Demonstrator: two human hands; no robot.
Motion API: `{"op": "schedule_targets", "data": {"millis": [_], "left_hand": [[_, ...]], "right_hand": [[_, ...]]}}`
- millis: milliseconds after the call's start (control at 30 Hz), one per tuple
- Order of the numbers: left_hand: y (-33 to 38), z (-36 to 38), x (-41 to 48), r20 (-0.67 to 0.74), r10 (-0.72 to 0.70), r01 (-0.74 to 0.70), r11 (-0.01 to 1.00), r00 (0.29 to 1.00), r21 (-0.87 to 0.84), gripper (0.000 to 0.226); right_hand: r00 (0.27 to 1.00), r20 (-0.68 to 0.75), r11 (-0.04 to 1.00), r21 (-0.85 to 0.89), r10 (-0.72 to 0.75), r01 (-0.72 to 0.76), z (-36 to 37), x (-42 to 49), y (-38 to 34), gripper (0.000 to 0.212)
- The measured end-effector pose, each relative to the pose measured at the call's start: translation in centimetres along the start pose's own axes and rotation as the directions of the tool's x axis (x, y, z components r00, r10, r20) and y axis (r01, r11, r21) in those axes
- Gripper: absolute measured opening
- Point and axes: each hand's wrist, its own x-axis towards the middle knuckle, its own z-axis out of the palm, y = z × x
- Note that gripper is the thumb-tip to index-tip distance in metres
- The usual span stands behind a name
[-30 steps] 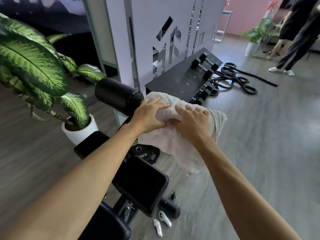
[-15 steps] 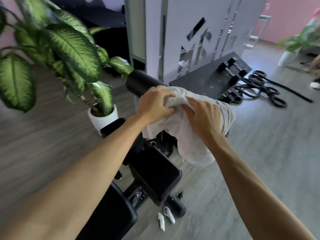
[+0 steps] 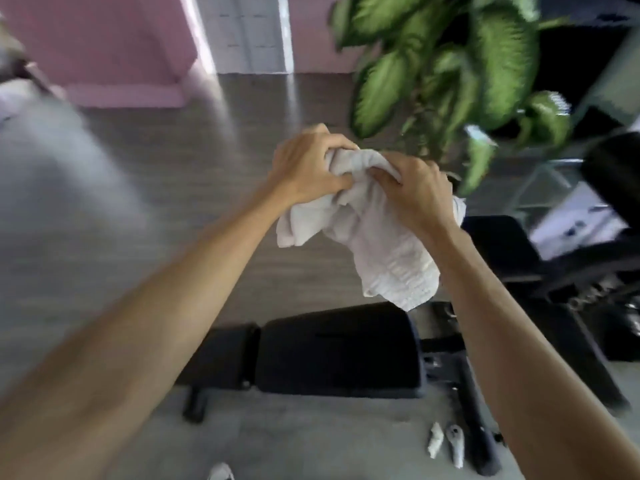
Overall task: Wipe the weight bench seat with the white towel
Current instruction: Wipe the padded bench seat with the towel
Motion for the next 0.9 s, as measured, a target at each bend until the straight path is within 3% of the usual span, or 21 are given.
{"op": "schedule_targets", "data": {"millis": [167, 400, 567, 800, 900], "left_hand": [[-16.6, -3.6, -9.3, -0.09, -0.233, 0.232, 0.973, 0.968, -0.013, 0.052], [-36.0, -0.9, -19.3, 0.014, -0.377, 0.376, 0.921, 0.926, -0.098, 0.068], [-44.2, 3.5, -23.7, 0.108, -0.394, 0.405, 0.906, 0.913, -0.122, 0.073], [-55.0, 15.0, -29.9, 0.169, -0.422, 0.442, 0.891, 0.891, -0.102, 0.054], [-60.4, 22.4, -35.1, 0.212, -0.466, 0.488, 0.87, 0.859, -0.064, 0.056]], "right_hand": [[0.98, 0.149, 0.99, 0.063, -0.131, 0.123, 13.7, -0.2, -12.3, 0.029], [0.931, 0.349, 0.994, 0.023, -0.109, 0.107, 32.5, -3.3, -21.4, 0.034], [0.902, 0.429, 0.998, -0.012, -0.057, 0.069, 43.3, -6.1, -21.5, 0.032], [0.837, 0.529, 0.982, -0.032, -0.14, 0.185, 57.8, -10.4, -18.0, 0.034], [0.766, 0.619, 0.968, -0.034, -0.175, 0.248, 66.4, -14.7, -14.8, 0.036]]}}
